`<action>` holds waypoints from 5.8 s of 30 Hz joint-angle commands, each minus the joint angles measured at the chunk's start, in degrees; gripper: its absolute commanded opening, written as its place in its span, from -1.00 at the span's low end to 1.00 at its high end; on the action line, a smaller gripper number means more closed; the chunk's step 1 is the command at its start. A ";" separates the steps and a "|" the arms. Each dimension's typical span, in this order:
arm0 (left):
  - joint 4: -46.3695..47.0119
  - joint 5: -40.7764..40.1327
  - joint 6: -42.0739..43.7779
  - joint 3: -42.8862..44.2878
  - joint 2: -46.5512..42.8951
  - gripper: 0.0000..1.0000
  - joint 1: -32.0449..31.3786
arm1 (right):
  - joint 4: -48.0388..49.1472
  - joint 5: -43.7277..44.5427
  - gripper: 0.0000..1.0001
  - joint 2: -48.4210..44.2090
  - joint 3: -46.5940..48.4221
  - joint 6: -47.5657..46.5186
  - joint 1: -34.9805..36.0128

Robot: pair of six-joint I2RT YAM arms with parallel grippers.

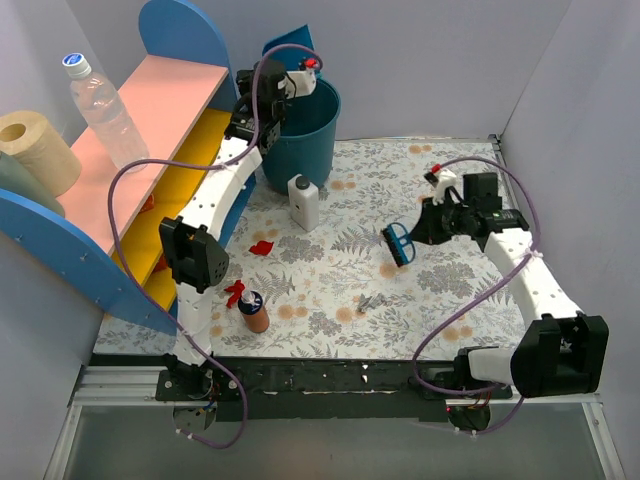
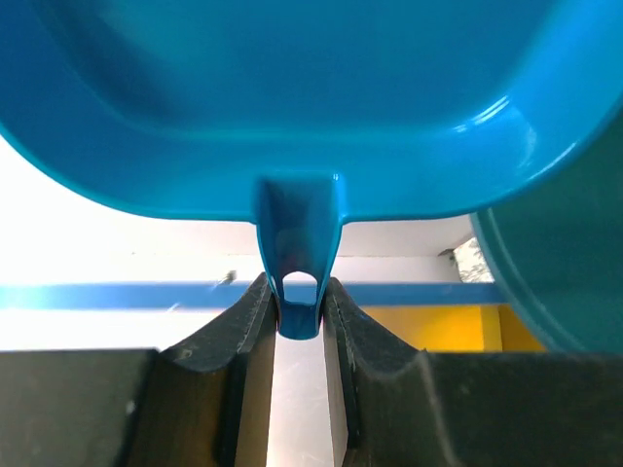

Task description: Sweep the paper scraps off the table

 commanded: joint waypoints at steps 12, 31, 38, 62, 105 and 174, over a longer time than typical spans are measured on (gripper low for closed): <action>-13.67 13.06 -43.39 -20.83 -33.80 -1.00 -5.13 | 5.44 -8.60 -0.97 20.92 24.90 -0.49 31.11; -14.81 10.25 -41.54 -29.81 -38.65 -1.00 -3.64 | 18.28 -28.64 -0.97 54.15 51.20 20.44 42.99; -15.17 9.90 -41.54 -29.98 -38.03 -1.00 -3.02 | 18.81 -24.08 -0.97 60.48 53.04 24.57 44.04; -12.09 16.66 -44.79 -20.85 -30.82 -1.00 -2.75 | -1.93 6.44 -0.97 32.56 25.46 -1.93 33.94; -11.13 16.05 -36.71 -27.78 -36.18 -1.00 -5.13 | 8.79 22.86 -0.97 46.79 39.36 25.11 41.58; -52.44 48.30 -41.98 -52.04 -25.12 -1.00 -18.92 | -8.78 2.22 -0.97 1.34 4.61 -12.52 9.77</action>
